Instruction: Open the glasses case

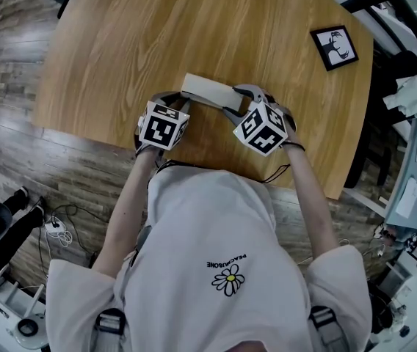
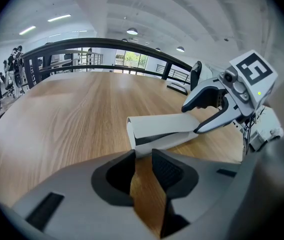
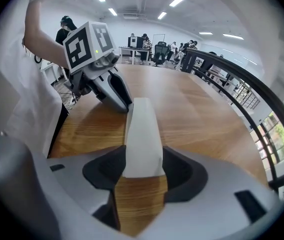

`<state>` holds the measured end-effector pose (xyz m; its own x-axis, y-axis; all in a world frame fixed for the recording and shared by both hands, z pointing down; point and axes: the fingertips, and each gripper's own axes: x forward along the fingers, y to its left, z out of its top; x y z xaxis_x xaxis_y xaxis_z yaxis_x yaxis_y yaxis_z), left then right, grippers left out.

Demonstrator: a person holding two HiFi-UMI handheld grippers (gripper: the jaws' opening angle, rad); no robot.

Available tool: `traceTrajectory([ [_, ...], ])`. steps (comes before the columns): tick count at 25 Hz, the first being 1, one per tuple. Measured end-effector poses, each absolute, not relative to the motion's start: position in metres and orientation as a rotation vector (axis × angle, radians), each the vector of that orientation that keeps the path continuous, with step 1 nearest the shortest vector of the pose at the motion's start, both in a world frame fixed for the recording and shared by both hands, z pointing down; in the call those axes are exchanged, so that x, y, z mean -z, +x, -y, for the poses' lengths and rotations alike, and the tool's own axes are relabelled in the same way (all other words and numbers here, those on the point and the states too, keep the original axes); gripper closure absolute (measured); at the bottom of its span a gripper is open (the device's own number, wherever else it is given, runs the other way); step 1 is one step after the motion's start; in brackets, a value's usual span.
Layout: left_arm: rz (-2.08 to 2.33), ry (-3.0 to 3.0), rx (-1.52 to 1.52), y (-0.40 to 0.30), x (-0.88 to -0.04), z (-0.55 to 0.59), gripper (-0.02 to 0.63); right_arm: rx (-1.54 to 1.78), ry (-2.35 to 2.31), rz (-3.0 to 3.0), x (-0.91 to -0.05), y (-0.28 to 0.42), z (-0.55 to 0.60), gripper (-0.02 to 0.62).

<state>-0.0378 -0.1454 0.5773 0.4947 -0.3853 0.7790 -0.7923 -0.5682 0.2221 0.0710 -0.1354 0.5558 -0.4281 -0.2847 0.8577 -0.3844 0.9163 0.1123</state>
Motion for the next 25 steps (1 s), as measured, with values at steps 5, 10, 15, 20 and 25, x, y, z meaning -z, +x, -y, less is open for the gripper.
traceTrajectory([
  [5,0.956,2.173,-0.935,-0.038,-0.578,0.145,0.488,-0.085,0.488,2.051,-0.549,0.069,0.134,0.412],
  [10,0.966,2.179,-0.928,-0.038,-0.579,0.145,0.488,-0.021,0.535,2.052,-0.541,0.070,0.137,0.515],
  [15,0.960,2.183,-0.928,-0.038,-0.579,0.145,0.488,0.061,0.657,2.030,-0.533,0.076,0.156,0.557],
  [20,0.966,2.189,-0.916,-0.038,-0.579,0.145,0.488,0.148,0.742,1.977,-0.533,0.081,0.172,0.569],
  [25,0.964,2.192,-0.916,-0.038,-0.580,0.145,0.488,0.180,0.754,1.961,-0.535,0.082,0.176,0.571],
])
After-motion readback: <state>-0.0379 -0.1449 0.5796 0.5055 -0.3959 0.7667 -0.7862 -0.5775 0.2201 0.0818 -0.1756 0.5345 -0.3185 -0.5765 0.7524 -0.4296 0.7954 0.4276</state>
